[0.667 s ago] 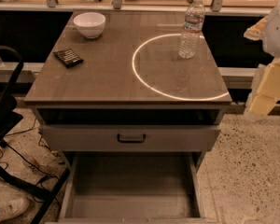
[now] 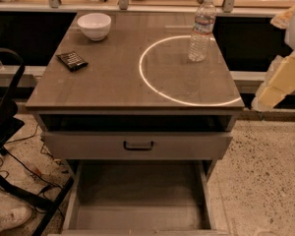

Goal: Move water bottle near rxbar chocolate

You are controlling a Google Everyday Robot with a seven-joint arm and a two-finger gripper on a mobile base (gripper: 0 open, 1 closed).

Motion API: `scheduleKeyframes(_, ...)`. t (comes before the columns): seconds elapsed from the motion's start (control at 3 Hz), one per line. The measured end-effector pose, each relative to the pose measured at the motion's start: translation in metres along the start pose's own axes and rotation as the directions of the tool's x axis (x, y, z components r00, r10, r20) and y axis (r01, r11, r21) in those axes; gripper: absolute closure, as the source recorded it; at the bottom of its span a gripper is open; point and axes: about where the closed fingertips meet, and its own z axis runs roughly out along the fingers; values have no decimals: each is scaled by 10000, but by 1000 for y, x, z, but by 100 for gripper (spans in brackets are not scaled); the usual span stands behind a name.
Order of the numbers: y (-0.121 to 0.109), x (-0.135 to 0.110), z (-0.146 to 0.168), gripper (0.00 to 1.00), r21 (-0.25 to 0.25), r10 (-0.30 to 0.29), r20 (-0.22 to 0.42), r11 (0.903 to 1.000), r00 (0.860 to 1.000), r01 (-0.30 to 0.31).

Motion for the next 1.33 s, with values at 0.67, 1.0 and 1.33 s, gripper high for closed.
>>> scheduleKeyframes(0.67,-69,14,33,0,1629,845,3928,9736,9157,-1597)
scheduleKeyframes(1.0,-97,3,51,0,1986,887,5940,9470,7995,-2525)
scheduleKeyframes(1.33,-130,-6,50,0,2069,1278,7494,8869,6496,-4131)
